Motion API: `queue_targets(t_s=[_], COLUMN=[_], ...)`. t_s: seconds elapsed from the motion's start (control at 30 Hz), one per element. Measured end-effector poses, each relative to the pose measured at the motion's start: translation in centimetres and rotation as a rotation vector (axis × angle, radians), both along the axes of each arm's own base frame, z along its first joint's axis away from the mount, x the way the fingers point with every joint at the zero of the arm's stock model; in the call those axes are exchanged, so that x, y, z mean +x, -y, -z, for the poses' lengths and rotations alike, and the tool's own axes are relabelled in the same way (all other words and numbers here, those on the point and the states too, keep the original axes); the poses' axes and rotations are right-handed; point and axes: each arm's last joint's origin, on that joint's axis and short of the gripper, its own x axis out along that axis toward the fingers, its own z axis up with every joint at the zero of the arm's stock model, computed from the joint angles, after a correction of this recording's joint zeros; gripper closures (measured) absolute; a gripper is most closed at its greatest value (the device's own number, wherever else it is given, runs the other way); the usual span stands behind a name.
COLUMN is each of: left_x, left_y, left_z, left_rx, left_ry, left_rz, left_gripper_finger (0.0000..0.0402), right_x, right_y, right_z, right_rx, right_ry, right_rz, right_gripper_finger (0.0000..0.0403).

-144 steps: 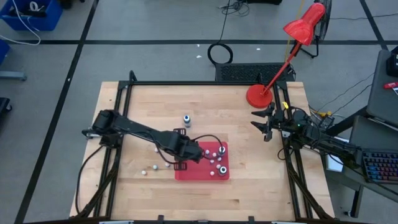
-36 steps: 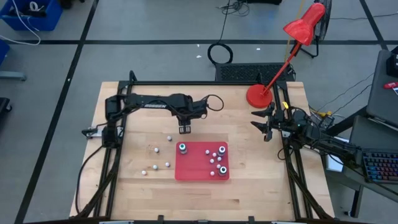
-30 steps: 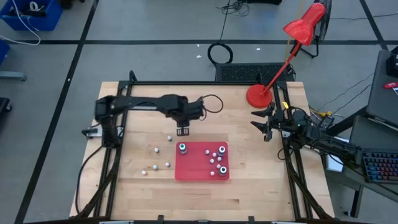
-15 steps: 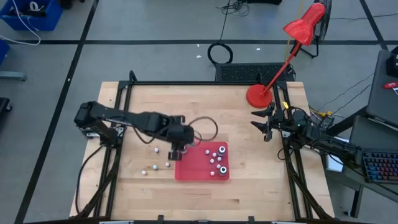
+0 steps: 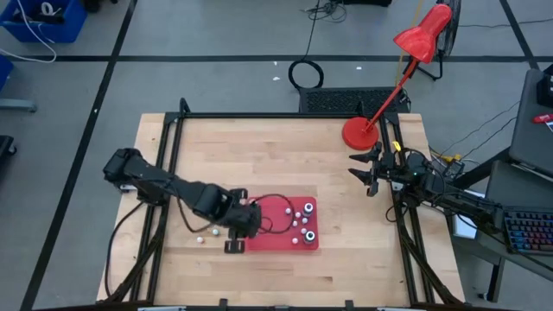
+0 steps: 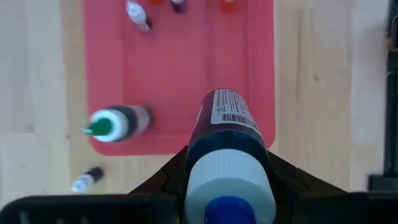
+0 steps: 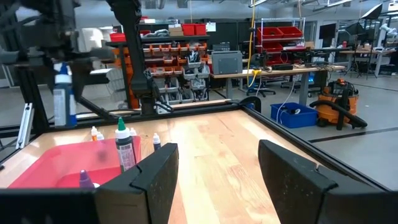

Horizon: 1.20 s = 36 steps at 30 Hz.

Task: Pick & Place food coloring
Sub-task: Put the large blue food coloring bottle into the pink bin, then put the small red food coloring bottle into the pink bin

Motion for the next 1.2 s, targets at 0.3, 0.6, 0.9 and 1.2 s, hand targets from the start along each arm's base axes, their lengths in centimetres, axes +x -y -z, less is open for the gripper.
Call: queue_targets(t_s=[0.3,0.6,0.9,1.2], left_x=[2.1,3.2,3.3,3.2], left_y=[2.2,2.8,2.9,2.8], left_z=[6.0,8.5,8.5,8.4], left_rx=[0.009,-0.070,-0.088,-0.082], left_ry=[-0.198,-0.272,-0.264,-0.260], left_rz=[0.033,0.092,0.094,0.115], left_gripper_finger=[0.0275,0.0275,0.0206,0.0086], right_x=[0.0,0.0,0.0,0.0], right_y=[0.0,0.0,0.0,0.0], right_z=[0.0,0.0,0.0,0.0], right_rx=[0.000,0.000,0.000,0.000], right_ry=[0.000,0.000,0.000,0.000], right_rz=[0.000,0.000,0.000,0.000], right_gripper_finger=[0.0193,0.0193,0.0193,0.0193])
